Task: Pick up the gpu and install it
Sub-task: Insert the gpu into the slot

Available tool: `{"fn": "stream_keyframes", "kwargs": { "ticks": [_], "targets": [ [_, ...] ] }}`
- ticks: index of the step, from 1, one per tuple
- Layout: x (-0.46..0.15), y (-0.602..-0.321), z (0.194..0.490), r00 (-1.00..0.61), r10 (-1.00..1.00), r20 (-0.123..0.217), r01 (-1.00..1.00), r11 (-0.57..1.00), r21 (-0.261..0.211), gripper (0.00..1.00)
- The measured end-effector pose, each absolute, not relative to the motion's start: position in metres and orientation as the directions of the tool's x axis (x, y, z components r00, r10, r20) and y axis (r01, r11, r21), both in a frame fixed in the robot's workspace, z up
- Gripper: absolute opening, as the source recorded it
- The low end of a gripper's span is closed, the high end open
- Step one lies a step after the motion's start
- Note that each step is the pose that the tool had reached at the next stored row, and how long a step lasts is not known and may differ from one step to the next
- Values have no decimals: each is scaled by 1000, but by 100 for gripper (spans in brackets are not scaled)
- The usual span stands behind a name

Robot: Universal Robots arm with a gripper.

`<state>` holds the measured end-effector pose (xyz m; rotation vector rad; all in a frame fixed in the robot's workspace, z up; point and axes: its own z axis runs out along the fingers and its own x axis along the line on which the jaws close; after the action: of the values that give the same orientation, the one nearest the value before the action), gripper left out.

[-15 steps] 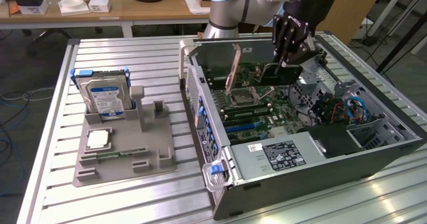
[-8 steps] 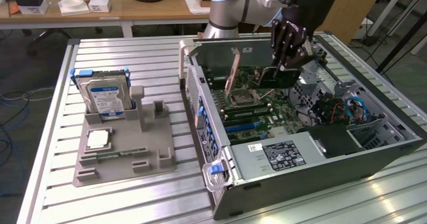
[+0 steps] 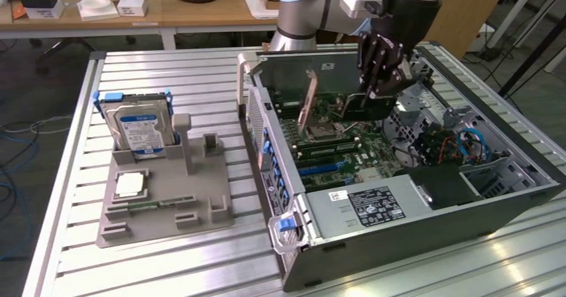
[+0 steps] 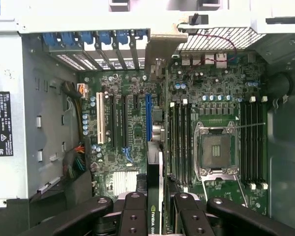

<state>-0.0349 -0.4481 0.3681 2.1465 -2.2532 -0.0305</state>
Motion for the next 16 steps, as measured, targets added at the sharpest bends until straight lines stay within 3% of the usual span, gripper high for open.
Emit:
{"fn": "stream_keyframes", "kwargs": {
  "ticks": [16],
  "targets": [
    [-36, -449, 348, -28, -1000, 7, -999, 28, 21, 26]
  ]
}}
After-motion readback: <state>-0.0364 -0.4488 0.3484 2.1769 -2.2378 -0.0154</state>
